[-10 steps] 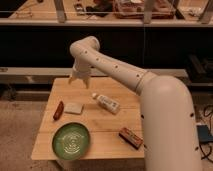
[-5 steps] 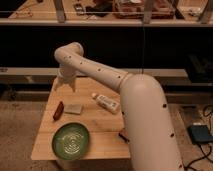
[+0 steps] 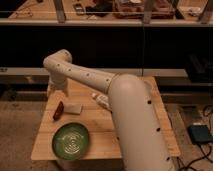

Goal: Place the pepper on the white sponge

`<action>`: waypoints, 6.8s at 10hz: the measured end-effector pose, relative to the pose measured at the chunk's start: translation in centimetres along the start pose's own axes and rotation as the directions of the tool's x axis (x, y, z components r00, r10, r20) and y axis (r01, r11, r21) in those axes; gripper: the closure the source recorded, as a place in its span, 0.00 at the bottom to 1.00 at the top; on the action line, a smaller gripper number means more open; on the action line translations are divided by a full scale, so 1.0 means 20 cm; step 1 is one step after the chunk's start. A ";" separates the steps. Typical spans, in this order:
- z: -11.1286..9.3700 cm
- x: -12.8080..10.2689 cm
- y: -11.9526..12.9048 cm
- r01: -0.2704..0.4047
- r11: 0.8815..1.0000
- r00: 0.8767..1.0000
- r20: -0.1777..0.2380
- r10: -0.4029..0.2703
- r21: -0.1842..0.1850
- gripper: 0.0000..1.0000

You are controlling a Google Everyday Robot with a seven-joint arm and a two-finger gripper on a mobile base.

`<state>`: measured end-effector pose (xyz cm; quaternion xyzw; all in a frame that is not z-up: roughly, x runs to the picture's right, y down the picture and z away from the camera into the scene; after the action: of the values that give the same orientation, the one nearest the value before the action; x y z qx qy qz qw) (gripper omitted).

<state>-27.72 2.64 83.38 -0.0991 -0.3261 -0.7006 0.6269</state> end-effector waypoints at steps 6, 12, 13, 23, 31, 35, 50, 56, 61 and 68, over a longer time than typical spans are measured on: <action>0.14 -0.05 -0.10 0.014 1.000 1.000 0.015 -0.013 -0.018 0.35; 0.33 -0.07 -0.10 0.023 0.999 0.999 0.044 -0.022 -0.025 0.35; 0.36 -0.07 -0.10 0.030 0.999 0.999 0.046 -0.029 -0.031 0.35; 0.53 -0.14 -0.06 0.056 0.995 0.995 0.081 -0.049 -0.078 0.35; 0.53 -0.15 -0.14 0.055 0.996 0.994 0.097 -0.049 -0.066 0.35; 0.53 -0.17 -0.16 0.068 0.994 0.993 0.104 -0.058 -0.088 0.35; 0.55 -0.21 -0.19 0.105 0.989 0.987 0.134 -0.091 -0.100 0.97; 0.32 -0.01 -0.06 0.002 0.999 0.996 0.093 0.003 -0.050 0.97; 0.21 0.15 0.23 -0.119 0.992 0.990 0.070 0.122 -0.048 0.97; 0.16 0.03 0.50 -0.204 0.979 0.971 0.121 0.205 -0.023 0.97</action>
<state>-19.28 4.04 89.37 -0.1783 -0.3485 -0.6265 0.6740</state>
